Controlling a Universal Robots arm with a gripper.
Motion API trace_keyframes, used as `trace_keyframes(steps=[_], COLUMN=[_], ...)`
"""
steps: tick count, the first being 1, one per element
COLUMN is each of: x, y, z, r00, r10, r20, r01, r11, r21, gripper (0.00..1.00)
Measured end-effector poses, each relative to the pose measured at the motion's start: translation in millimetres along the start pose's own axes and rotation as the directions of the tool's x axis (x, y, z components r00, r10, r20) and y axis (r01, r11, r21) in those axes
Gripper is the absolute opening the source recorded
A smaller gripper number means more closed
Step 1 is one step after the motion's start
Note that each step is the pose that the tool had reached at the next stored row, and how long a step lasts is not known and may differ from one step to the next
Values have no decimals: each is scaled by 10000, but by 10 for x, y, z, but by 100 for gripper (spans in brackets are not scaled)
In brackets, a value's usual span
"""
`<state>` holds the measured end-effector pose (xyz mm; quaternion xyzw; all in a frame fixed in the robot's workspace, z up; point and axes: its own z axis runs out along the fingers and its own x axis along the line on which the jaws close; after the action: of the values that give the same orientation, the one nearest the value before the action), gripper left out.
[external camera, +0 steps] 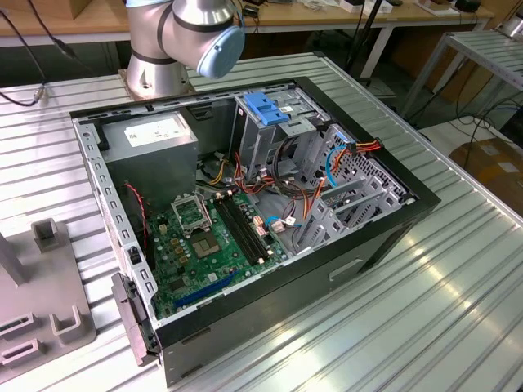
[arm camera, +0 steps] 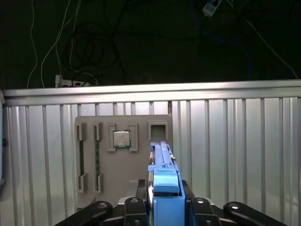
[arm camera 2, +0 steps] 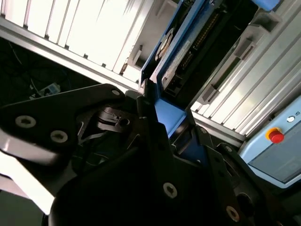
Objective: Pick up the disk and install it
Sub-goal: 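Pick up the disk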
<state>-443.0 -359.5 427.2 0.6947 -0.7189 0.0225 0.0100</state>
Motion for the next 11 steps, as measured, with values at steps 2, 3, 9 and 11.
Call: trace_keyframes(steps=[2,3,9,11], x=[-2,-3,-6,-5], y=[-48,-88,-199,-219], z=[1,1,-10,-46], r00=[10000,10000,10000,10000], r10=[-1,-1,-2,-2], r20=[0,-1,2,2], r01=[1,1,2,2], r11=[10000,10000,10000,10000], r21=[-11,-20,-35,-35], gripper=[37,37,37,37])
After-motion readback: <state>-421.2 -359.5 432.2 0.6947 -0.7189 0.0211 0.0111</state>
